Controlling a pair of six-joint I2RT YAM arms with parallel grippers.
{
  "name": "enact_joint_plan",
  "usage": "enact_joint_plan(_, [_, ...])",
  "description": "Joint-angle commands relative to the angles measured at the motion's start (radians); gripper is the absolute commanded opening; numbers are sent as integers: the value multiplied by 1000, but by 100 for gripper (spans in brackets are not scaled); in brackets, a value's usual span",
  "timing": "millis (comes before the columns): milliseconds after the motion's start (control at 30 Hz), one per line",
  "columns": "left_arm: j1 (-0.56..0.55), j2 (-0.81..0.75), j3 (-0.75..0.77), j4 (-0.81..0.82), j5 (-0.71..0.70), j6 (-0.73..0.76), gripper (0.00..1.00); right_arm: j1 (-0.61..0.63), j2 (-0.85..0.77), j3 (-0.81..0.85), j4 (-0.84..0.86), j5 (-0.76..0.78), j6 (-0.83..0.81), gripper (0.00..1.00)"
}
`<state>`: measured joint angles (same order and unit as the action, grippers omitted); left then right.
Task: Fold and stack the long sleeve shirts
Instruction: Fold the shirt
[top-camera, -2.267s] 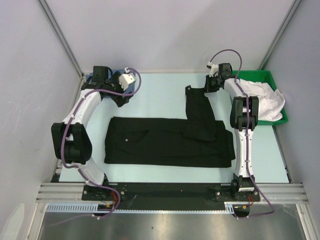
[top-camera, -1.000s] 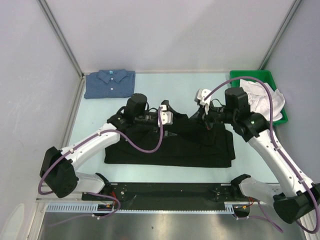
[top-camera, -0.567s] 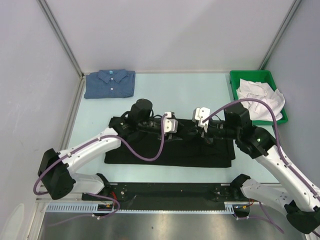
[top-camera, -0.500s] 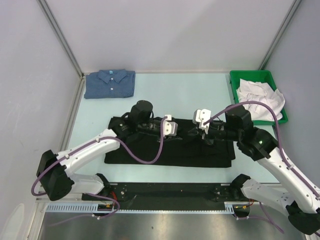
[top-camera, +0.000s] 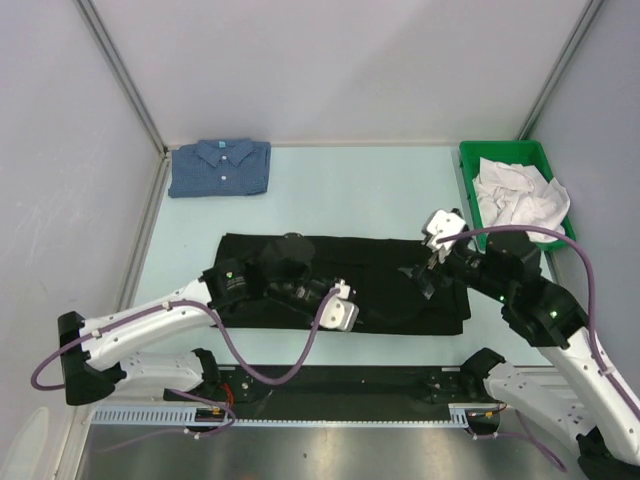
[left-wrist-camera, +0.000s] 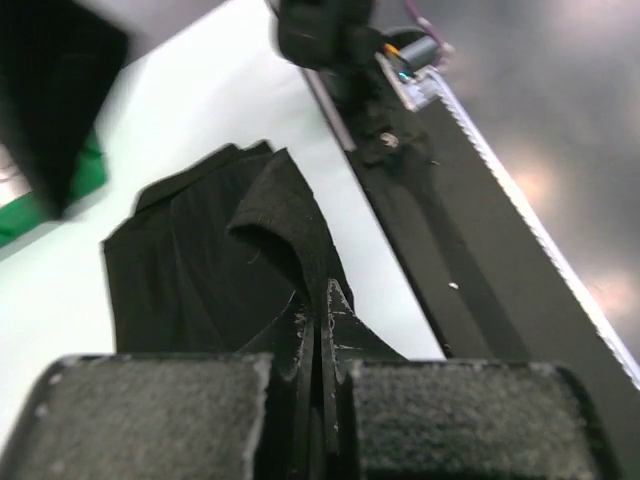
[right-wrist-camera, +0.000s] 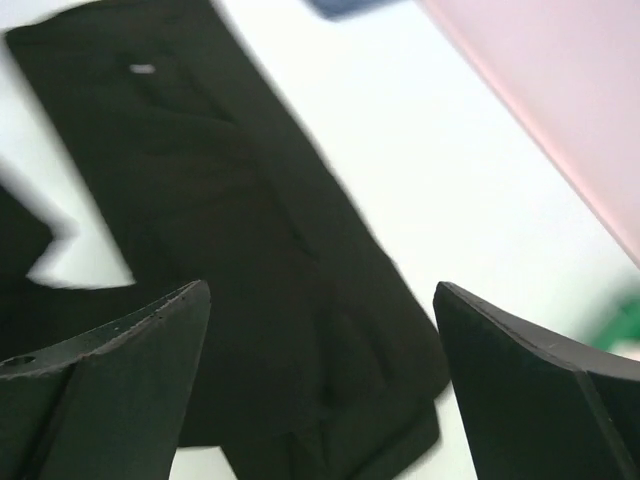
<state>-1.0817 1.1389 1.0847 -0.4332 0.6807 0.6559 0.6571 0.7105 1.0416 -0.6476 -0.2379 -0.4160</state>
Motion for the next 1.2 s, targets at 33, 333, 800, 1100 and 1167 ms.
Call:
enact_joint_plan(33, [-90,-11,72,-186,-70,100,2,-233,-68,-63,2,20,31,100])
enact_joint_plan(333, [-265,-16,172,-469,-12,179,16,-582,255,-120,48,-414,85,81])
enact_joint_plan(800, [-182,68,104,-294,11,-75,0,-556,748,-127,118,-517,135,47])
enact_joint_plan(1100, [-279,21,-231,-176,-150,118,69,-559,701,-130,36,-543,85,47])
enact_joint_plan(1167, [-343,13,-313,-97,-184,116,70,-574,690,-120,19,-522,69,47])
